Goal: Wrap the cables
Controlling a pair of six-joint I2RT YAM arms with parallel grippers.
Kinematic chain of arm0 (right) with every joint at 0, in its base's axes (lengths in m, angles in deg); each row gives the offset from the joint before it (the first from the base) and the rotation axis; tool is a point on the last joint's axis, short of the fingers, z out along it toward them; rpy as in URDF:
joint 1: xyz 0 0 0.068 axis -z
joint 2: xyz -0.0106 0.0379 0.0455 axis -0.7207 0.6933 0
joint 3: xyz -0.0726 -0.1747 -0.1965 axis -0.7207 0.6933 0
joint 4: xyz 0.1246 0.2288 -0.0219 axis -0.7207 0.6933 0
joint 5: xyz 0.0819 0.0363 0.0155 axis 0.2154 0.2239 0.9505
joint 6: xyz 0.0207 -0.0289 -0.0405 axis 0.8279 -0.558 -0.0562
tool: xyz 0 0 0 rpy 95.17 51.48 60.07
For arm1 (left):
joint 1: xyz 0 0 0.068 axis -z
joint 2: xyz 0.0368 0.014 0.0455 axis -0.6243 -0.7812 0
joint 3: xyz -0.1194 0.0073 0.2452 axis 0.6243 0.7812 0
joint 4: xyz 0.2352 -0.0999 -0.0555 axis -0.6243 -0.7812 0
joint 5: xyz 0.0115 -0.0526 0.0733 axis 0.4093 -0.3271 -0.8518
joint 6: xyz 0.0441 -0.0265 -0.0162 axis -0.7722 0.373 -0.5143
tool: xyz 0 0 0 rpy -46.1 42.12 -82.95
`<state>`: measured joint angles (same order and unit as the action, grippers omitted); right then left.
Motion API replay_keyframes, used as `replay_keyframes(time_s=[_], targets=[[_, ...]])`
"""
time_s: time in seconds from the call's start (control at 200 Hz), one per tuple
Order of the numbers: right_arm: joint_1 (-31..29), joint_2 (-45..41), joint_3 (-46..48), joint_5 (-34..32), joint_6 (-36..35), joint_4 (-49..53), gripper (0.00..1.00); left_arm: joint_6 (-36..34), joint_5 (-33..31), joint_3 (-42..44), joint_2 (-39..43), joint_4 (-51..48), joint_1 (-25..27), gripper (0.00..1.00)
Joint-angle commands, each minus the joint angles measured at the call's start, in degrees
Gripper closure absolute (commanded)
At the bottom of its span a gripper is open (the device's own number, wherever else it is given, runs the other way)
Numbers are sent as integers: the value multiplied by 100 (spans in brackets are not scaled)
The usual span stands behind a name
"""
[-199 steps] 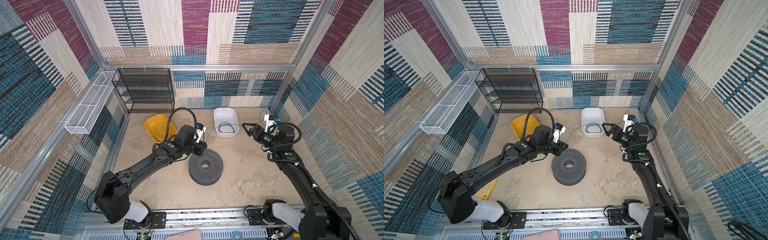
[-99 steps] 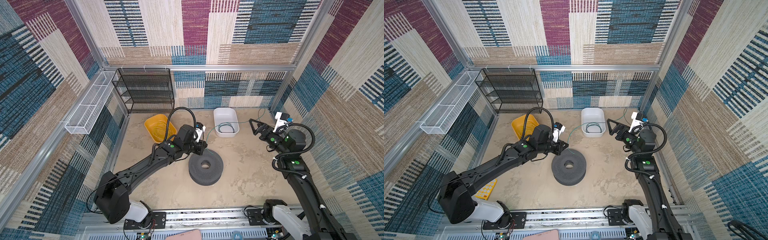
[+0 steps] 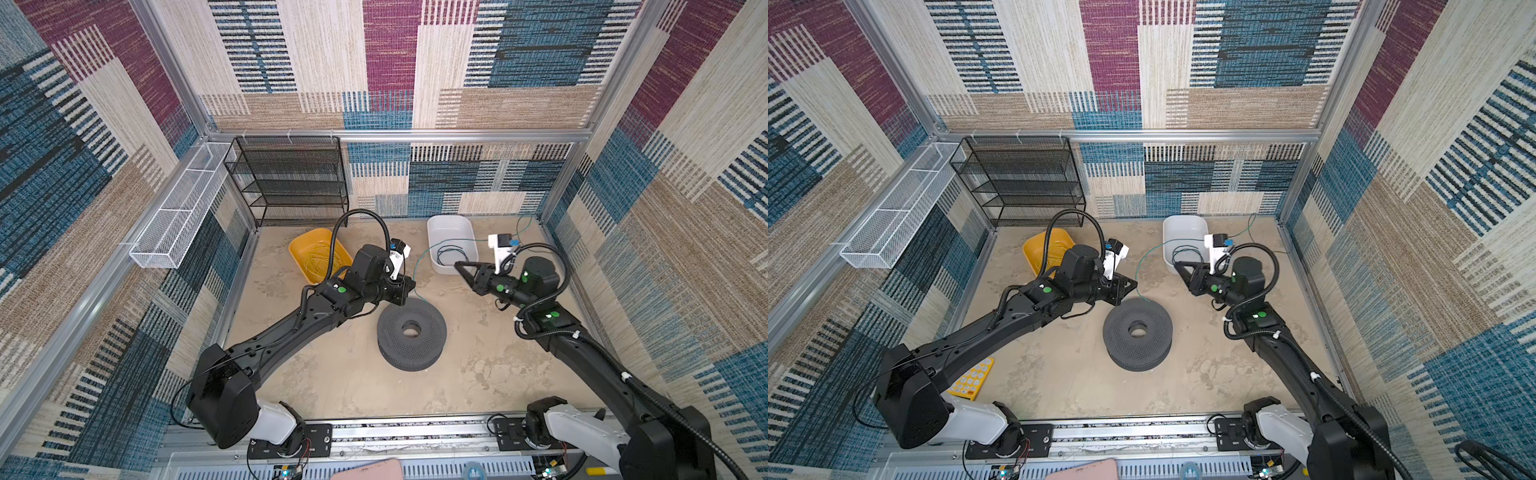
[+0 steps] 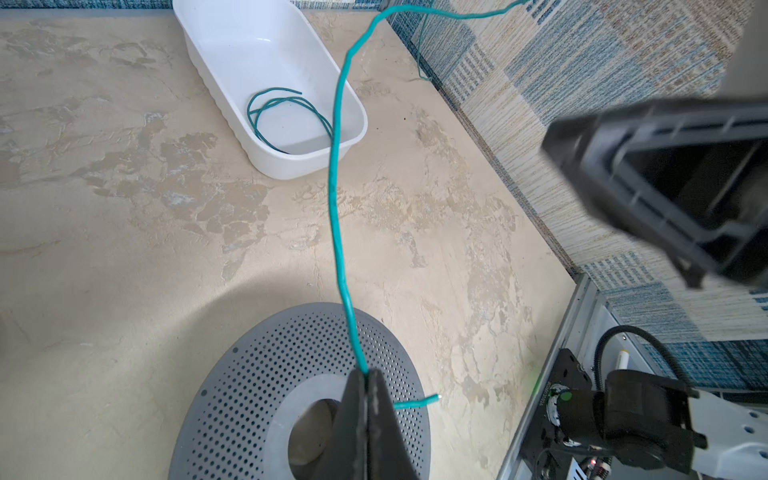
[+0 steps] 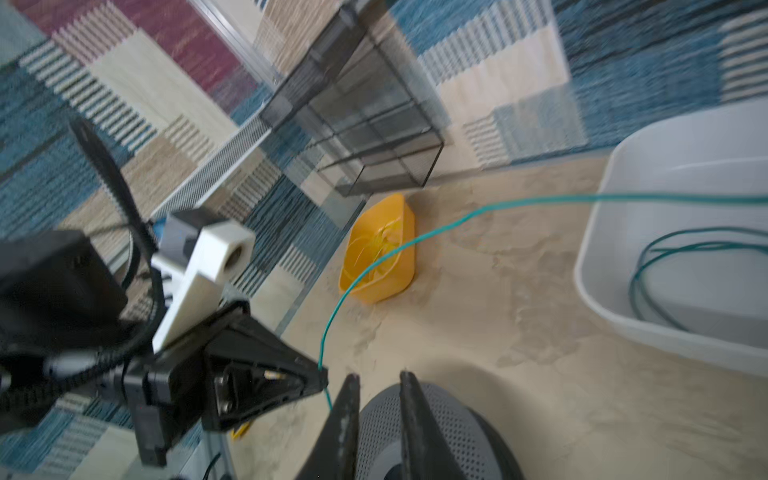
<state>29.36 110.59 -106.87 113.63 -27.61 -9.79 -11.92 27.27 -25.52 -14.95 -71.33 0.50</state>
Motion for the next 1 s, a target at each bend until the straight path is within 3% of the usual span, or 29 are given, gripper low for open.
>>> replay_keyframes(time_s=[0.0, 0.14, 0.285, 0.506, 0.997], targets=[[-145, 96, 204, 50, -137, -462, 77, 71, 222, -48, -48, 12, -3, 100], [-289, 448, 248, 392, 517, -1182, 53, 103, 214, 67, -12, 51, -5, 100], [-720, 858, 300, 470, 1057, -1968, 52, 124, 217, 78, -39, 38, -2, 100], [-1040, 1224, 231, 49, 1382, -2411, 64, 128, 330, 91, -48, 34, -2, 100], [-1089, 1861, -113, -38, 1690, -2630, 77, 133, 526, 266, 70, 179, -5, 100]])
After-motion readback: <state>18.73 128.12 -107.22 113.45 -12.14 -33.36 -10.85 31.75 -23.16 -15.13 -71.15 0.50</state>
